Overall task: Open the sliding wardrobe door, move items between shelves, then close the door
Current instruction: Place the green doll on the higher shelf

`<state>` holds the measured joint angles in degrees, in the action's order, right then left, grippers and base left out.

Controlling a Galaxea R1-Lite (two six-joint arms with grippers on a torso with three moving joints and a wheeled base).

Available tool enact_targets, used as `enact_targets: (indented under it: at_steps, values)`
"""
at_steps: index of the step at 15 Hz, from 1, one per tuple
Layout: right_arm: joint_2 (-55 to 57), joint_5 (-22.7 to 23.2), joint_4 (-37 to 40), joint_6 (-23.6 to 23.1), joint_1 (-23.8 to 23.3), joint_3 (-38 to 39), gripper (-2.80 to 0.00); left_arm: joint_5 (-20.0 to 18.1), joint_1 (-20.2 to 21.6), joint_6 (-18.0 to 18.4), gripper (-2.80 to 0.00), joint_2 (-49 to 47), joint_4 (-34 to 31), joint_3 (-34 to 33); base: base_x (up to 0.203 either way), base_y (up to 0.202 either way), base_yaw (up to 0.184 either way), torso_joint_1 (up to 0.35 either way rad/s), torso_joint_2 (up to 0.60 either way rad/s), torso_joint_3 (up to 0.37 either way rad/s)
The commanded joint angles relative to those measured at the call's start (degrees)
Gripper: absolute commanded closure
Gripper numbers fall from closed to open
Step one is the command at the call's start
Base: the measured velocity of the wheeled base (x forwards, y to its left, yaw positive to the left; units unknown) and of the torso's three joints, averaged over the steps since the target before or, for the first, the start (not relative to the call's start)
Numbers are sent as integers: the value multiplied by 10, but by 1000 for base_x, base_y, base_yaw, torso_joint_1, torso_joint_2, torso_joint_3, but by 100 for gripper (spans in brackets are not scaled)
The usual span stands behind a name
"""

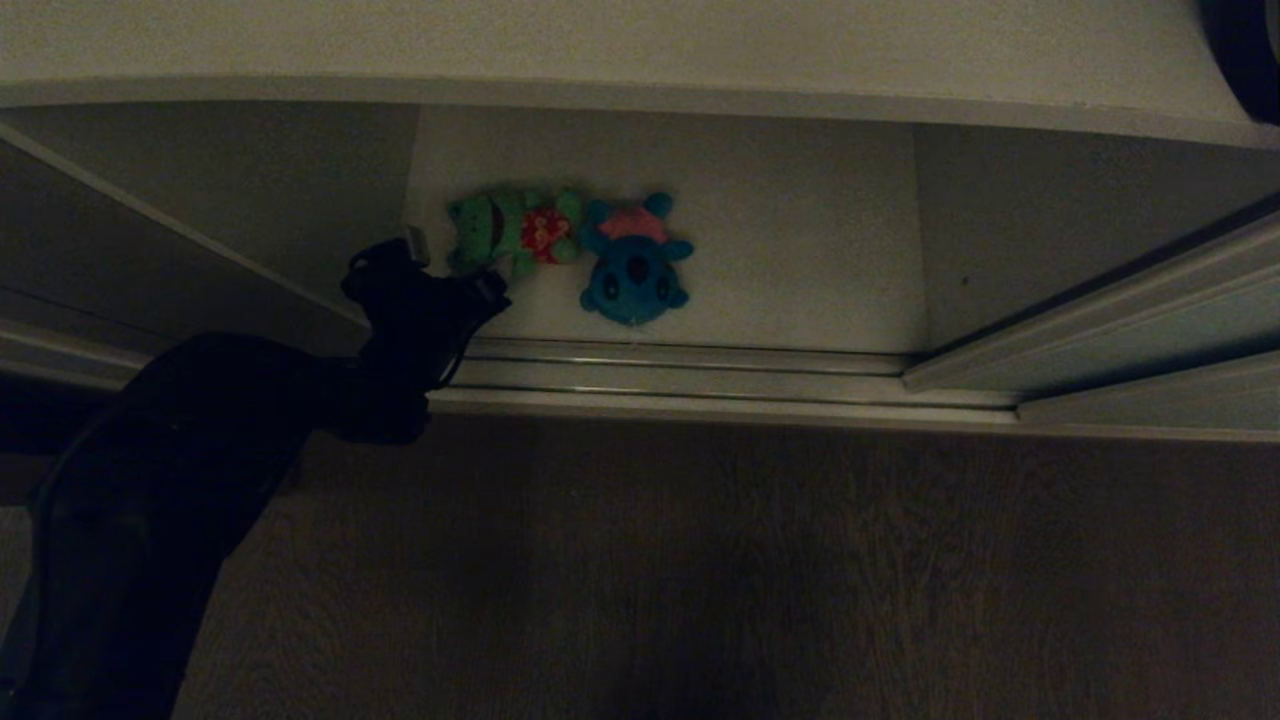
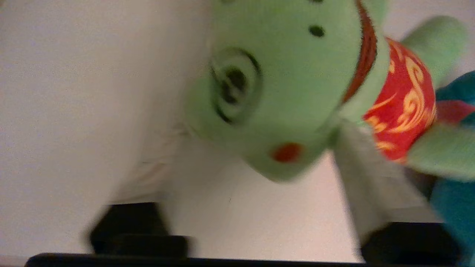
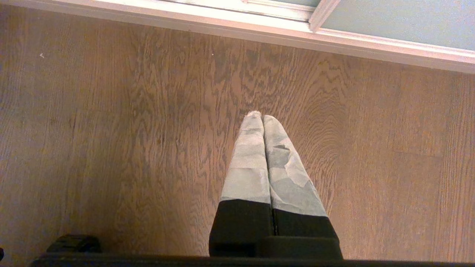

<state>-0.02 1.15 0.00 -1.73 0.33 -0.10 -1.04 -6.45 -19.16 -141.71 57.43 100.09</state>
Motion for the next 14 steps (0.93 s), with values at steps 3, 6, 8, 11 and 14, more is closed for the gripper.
enact_targets:
  at_steps: [3,6,8,11,14]
  values:
    - [-2,0,0,0,0,0,0,1,-5,-4,0,-16,4,7,0,0,0,0,0,0]
    - [-2,0,0,-1,0,0,0,2,-8,-4,0,-9,9,2,0,0,0,0,0,0]
    - [-2,1,0,0,0,0,0,1,-8,-4,0,12,9,-6,0,0,0,0,0,0]
    - [-2,0,0,0,0,0,0,1,-8,-4,0,54,11,-56,0,0,0,0,0,0]
    - [-2,1,0,0,0,0,0,1,-8,-1,0,96,30,-134,0,0,0,0,0,0]
